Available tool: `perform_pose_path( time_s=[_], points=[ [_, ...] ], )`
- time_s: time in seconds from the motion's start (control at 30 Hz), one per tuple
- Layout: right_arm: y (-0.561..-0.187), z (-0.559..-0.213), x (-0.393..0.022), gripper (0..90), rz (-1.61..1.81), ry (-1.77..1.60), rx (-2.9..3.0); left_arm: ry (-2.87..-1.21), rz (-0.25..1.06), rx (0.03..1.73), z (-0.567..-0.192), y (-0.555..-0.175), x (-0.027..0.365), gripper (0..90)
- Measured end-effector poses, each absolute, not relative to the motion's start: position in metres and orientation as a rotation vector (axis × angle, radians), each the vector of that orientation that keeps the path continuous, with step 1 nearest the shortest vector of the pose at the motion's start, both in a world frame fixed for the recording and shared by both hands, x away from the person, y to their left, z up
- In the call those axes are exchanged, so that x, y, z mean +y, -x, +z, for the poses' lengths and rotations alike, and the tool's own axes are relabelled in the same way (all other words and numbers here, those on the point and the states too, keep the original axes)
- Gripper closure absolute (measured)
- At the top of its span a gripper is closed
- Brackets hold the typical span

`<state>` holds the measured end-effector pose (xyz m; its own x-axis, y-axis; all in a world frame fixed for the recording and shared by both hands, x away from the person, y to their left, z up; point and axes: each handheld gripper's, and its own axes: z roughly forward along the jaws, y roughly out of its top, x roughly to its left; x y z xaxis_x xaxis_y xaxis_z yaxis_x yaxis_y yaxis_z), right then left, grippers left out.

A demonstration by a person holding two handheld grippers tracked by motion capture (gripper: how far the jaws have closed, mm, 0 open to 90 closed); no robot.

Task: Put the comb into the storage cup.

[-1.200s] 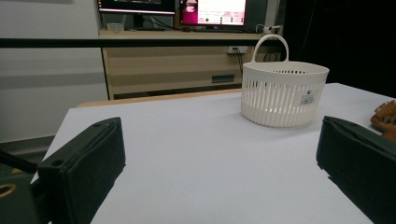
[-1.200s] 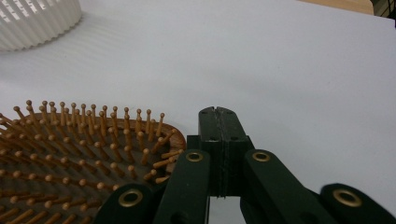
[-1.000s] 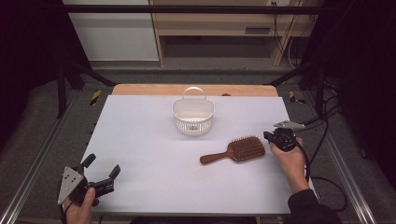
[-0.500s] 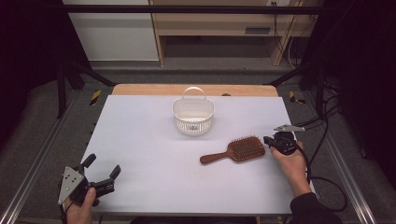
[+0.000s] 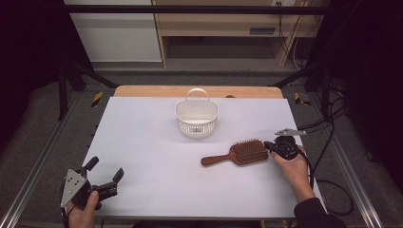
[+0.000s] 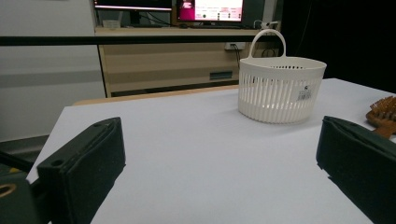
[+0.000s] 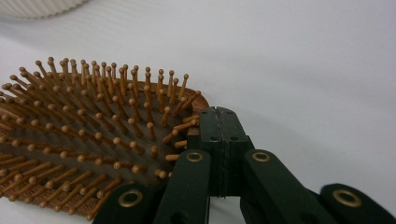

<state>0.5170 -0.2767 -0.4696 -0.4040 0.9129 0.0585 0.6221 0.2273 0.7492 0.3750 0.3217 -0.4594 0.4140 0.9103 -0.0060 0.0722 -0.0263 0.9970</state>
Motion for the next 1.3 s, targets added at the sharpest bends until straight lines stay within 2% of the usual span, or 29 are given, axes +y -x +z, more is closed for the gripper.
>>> perform_pose_path(
  time_s=[0.2, 0.83, 1.3],
  points=[
    [-0.515, -0.469, -0.261, 90.0, 1.010, -1.383, 2.139, -1.440, 0.859, 0.934, -0.459, -0.374, 0.322, 1.1],
    [-0.499, -0.468, -0.174, 90.0, 1.071, -1.251, 2.263, -1.445, 0.854, 0.928, -0.458, -0.375, 0.322, 1.1],
    [-0.499, -0.468, -0.133, 90.0, 1.106, -1.174, 2.317, -1.452, 0.847, 0.926, -0.459, -0.375, 0.321, 1.1]
  ],
)
